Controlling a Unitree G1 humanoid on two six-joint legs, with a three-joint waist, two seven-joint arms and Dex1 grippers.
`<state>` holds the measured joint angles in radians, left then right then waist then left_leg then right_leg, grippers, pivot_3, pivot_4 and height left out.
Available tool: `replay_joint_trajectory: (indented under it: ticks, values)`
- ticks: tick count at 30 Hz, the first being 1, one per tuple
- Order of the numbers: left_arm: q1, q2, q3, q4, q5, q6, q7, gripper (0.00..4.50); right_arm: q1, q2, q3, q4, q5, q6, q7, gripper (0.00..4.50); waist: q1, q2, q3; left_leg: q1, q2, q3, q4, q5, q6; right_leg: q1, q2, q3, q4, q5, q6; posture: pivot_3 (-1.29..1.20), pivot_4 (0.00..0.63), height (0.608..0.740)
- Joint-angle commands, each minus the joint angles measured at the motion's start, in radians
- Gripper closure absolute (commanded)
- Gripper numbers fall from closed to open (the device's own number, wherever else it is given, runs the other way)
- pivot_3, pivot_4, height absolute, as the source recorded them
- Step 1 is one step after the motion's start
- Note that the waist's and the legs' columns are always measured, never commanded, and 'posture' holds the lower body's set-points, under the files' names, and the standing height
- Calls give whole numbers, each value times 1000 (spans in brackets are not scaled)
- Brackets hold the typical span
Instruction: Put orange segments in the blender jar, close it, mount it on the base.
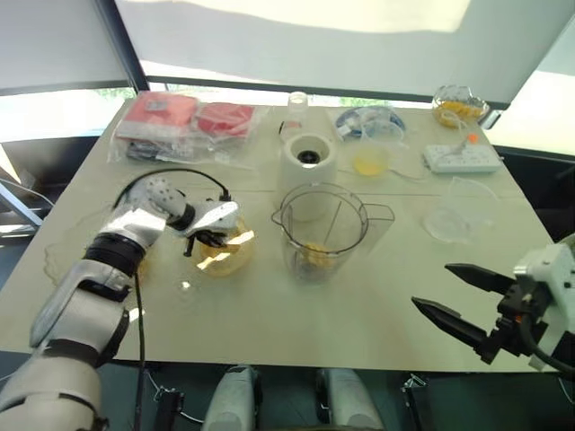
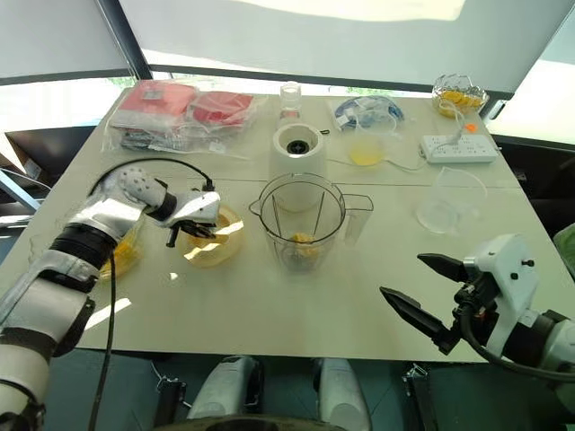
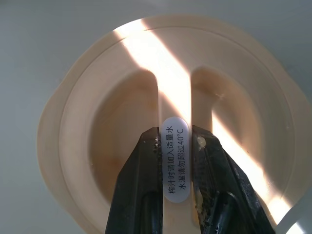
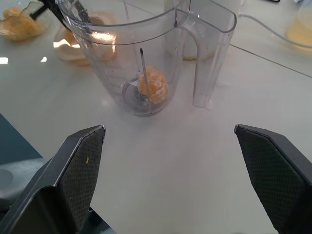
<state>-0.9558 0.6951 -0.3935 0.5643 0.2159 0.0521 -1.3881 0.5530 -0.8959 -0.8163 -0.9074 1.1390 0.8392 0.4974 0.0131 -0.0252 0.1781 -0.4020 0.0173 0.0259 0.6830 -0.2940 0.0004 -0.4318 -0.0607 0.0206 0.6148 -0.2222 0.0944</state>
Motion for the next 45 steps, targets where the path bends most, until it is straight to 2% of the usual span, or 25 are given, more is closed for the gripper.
replay_joint_trajectory:
  ticks: [1, 7, 9, 12, 14, 16, 19, 22, 26, 33, 45]
  values:
    - [-177, 23, 126, -107, -128, 121, -82, 4255, -27, 19, 60, 33, -54, -36, 7, 0, 5, 0, 0, -5, -1, -2, 1, 0, 0, -3, 0, -1, 0, 0, 0, 0, 150, 740]
    - [-468, -19, 165, 45, -193, 164, -162, 4255, -74, 51, 144, 100, -163, -80, 21, 0, 0, 0, 0, -5, -7, -1, 2, -2, 3, -2, -2, -1, -1, -2, 6, 0, 150, 740]
    - [-591, -75, 150, 128, -241, 258, -208, 4255, -136, 58, 169, 144, -204, -93, -8, 0, -1, -2, 1, -5, -7, 0, 2, -2, 3, -2, -1, -1, 0, -2, 7, 0, 150, 740]
    - [-710, -163, 69, 218, -304, 316, -226, 4255, -203, 69, 198, 177, -228, -109, -11, 0, 1, -2, 2, -6, -7, -1, 2, -1, 3, -2, 2, -1, 0, -3, 5, 0, 150, 740]
    - [-739, -181, 41, 254, -325, 316, -226, 4255, -219, 76, 210, 181, -242, -110, -11, 0, 0, 0, 0, -6, -7, -2, 2, -1, 3, -2, 2, -1, 0, -3, 5, 0, 150, 740]
    - [-805, -255, -59, 339, -300, 266, -226, 4255, -236, 101, 243, 182, -268, -125, -22, 0, -1, 1, 1, -5, -7, -2, 2, -2, 4, -2, 3, 0, 1, -3, 6, 0, 150, 740]
    - [-891, -326, -220, 413, -365, 278, -226, 4255, -247, 151, 288, 165, -309, -150, -53, 0, -1, 0, 1, -5, -6, -3, 2, -2, 4, -3, 5, 0, 2, -3, 7, 0, 150, 740]
    - [-921, -363, -303, 443, -437, 303, -226, 4255, -254, 197, 325, 136, -336, -158, -92, 0, -5, 2, 2, -6, -6, -2, 2, -2, 4, -4, 4, 2, 2, -3, 6, 0, 150, 740]
    - [-946, -379, -387, 389, -650, 424, -226, 4255, -264, 256, 376, 107, -369, -162, -147, 0, -9, 2, 2, -7, -5, -3, 2, -3, 6, -7, 5, 4, 4, -3, 6, 0, 150, 740]
    - [-961, -351, -563, 304, -709, 469, -226, 4255, -256, 302, 391, 86, -390, -162, -188, 0, -6, 3, 2, -7, -5, -2, 2, -3, 6, -7, 5, 5, 4, -3, 5, 0, 150, 740]
    - [-896, -290, -685, 112, -675, 544, -226, 4255, -266, 319, 407, 113, -414, -179, -182, 0, -3, 3, 2, -6, -5, -2, 2, -3, 6, -7, 5, 6, 5, -3, 5, 0, 150, 740]
